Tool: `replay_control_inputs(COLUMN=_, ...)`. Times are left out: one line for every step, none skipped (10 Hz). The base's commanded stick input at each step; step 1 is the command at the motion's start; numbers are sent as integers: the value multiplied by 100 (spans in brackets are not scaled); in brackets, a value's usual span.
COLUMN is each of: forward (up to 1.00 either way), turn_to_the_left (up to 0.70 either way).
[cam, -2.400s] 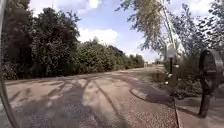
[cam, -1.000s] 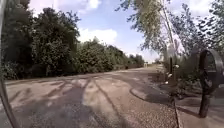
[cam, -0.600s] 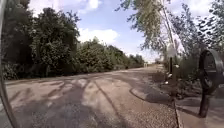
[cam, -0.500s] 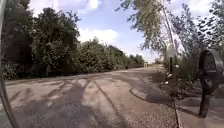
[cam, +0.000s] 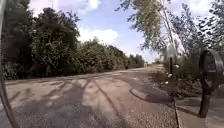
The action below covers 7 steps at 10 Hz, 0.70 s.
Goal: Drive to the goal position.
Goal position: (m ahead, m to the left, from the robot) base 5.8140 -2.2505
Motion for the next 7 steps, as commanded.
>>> replay_control_inputs(forward=4, turn_to_the_left=0)
replay_control_inputs(forward=4, turn_to_the_left=0)
replay_control_inputs(forward=4, turn_to_the_left=0)
replay_control_inputs(forward=4, turn_to_the_left=0)
replay_control_inputs(forward=4, turn_to_the_left=0)
replay_control_inputs(forward=4, turn_to_the_left=0)
replay_control_inputs(forward=4, turn_to_the_left=0)
